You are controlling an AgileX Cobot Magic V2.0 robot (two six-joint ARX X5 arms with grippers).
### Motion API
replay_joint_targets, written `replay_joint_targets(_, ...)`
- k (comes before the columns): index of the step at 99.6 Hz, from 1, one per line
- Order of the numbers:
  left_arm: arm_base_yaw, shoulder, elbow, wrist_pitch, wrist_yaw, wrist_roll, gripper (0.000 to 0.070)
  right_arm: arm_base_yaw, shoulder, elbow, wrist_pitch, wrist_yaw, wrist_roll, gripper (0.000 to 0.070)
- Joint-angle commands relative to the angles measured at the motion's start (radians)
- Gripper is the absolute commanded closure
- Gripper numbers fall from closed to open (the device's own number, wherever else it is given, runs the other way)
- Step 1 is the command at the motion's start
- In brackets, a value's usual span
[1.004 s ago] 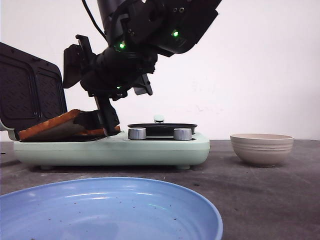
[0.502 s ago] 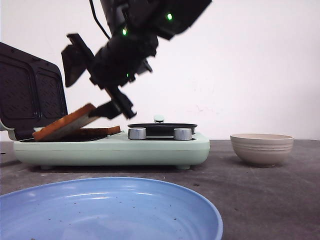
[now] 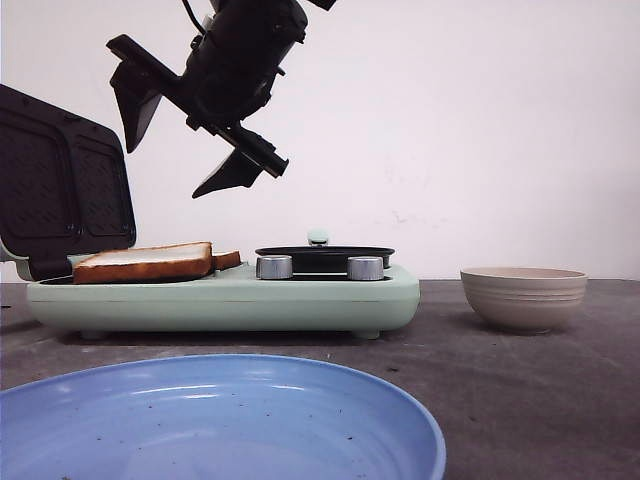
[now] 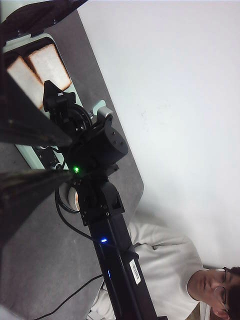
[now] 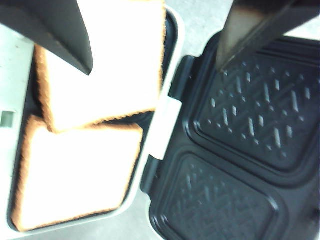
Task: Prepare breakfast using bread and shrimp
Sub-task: 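Open the right gripper and lift it away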
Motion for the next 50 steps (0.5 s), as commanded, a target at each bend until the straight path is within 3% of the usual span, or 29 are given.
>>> replay_joint_targets(1, -0.006, 0.004, 0.024, 0.016, 0.000, 0.010, 0.0699, 0.012, 0.024, 0.020, 0.010, 0.011, -0.028, 0.0340)
replay_joint_targets(10, -0.006, 0.004, 0.024, 0.016, 0.000, 0.010, 0.0699, 0.019, 0.021, 0.020, 0.044, 0.013, -0.124, 0.0693)
replay_joint_targets(11, -0.006, 0.004, 0.024, 0.016, 0.000, 0.010, 0.0699, 0.019, 0.018, 0.020, 0.047, 0.011, -0.140, 0.0700)
replay_joint_targets(21, -0.006, 0.004, 0.023, 0.010, -0.011, 0.025, 0.0699, 0.018, -0.025, 0.020, 0.045, 0.046, -0.299, 0.0697)
replay_joint_targets(30, -0.006, 0.004, 0.023, 0.006, -0.042, 0.032, 0.0699, 0.010, -0.087, 0.020, 0.002, 0.126, -0.420, 0.0697)
replay_joint_targets(50, -0.006, 0.004, 0.021, 0.010, -0.077, 0.056, 0.0699, -0.005, -0.235, 0.011, -0.094, 0.291, -0.534, 0.0697)
